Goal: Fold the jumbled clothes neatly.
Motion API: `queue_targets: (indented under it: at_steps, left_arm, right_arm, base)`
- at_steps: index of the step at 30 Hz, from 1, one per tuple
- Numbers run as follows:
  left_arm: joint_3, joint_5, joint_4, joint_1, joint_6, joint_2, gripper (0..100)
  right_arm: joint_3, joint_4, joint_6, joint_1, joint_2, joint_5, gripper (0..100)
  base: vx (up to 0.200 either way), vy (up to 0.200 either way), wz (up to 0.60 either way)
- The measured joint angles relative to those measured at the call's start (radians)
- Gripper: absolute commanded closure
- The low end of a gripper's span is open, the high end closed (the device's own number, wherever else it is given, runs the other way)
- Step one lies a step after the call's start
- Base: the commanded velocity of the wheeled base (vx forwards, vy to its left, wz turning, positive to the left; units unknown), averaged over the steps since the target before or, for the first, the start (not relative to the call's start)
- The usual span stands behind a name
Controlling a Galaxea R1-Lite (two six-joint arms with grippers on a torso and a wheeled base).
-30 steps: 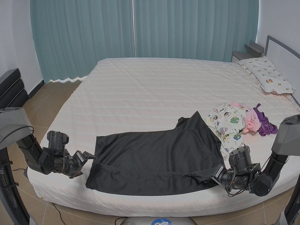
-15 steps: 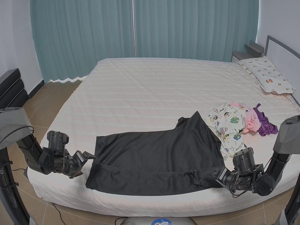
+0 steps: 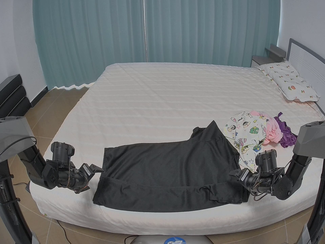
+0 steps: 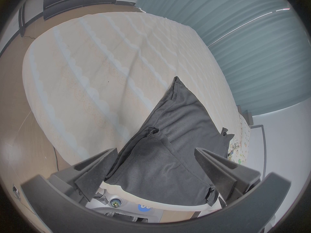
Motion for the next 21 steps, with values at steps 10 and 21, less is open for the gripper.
queue_targets:
  at_steps: [10, 21]
  left_arm:
    - [0.000, 0.000, 0.000, 0.000, 0.000, 0.000, 0]
    - [0.000, 0.000, 0.001, 0.000, 0.000, 0.000, 0]
  right_arm:
    - [-0.051, -0.003, -0.044, -0.011, 0.085, 0.000, 100]
    - [-0.054, -0.004, -0.067, -0.075, 0.107, 0.000, 100]
  base:
    - [0.000, 0.000, 0.00]
    - [0.000, 0.000, 0.00]
